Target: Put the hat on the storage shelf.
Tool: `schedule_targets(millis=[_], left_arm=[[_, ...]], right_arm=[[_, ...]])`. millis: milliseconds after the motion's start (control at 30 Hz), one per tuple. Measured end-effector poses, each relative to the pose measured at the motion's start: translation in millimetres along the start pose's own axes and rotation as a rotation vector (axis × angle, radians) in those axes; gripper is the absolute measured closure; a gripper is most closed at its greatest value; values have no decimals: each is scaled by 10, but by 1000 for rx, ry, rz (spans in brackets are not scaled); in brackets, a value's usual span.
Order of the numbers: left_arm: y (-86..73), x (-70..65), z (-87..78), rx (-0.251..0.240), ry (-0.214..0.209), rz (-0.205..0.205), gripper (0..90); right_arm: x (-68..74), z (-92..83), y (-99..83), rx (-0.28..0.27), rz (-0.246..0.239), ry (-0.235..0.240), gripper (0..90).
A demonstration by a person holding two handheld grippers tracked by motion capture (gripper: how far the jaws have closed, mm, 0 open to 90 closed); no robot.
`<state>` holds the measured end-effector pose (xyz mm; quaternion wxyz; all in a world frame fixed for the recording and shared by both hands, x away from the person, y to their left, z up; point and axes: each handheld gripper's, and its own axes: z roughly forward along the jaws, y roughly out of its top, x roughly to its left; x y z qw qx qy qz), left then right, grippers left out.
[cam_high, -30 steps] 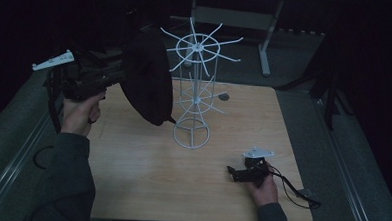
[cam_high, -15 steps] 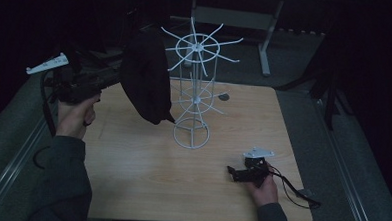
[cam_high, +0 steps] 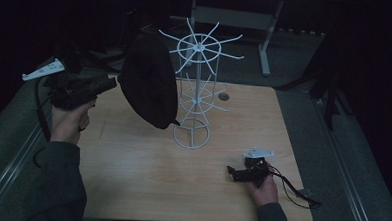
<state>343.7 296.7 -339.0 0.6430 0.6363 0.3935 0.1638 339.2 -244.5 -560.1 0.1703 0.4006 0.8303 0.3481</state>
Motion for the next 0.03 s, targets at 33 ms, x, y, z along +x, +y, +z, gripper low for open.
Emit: schedule_targets(millis=[33], left_arm=[[-3,-3,-2,0,3,1,469]], right_arm=[[0,0,1,0,0,1,109]])
